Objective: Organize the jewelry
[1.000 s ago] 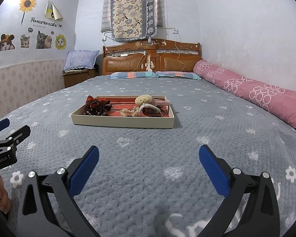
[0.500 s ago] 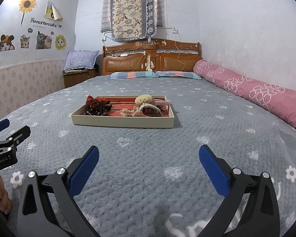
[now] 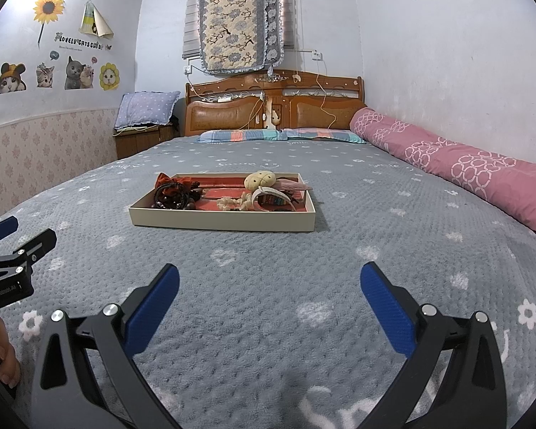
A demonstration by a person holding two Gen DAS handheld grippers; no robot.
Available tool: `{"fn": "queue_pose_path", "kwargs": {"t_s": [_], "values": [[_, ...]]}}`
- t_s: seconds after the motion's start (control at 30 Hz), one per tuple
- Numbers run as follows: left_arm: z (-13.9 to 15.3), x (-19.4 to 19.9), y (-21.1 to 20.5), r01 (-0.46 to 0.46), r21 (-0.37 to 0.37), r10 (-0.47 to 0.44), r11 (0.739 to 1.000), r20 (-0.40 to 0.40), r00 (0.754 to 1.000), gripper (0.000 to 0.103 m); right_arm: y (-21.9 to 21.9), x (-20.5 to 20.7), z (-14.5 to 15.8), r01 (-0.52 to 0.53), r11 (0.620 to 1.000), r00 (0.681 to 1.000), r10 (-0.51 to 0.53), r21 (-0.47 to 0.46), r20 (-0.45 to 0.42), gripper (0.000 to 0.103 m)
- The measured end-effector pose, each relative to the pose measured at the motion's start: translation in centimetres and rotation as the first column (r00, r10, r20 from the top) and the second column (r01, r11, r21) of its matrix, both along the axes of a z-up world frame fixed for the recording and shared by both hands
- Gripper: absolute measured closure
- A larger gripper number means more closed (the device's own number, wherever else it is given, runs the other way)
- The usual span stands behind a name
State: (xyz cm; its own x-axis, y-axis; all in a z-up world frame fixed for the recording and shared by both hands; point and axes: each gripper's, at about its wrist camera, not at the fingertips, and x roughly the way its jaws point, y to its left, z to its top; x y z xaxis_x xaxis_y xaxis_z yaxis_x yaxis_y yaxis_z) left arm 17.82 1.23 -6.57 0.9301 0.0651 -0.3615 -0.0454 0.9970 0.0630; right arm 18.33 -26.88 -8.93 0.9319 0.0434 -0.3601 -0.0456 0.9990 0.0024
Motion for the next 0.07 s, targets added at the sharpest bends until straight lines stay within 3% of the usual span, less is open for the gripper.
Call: {"fn": "queue_pose_path", "kwargs": {"t_s": [0.07], "values": [[-0.01, 0.07, 0.36, 0.0, 0.0, 0.0, 1.0, 0.0, 1.0, 0.005, 0.02, -0.02, -0.03, 0.0, 1.0, 1.0, 0.0, 0.0, 0.0, 0.004]]}}
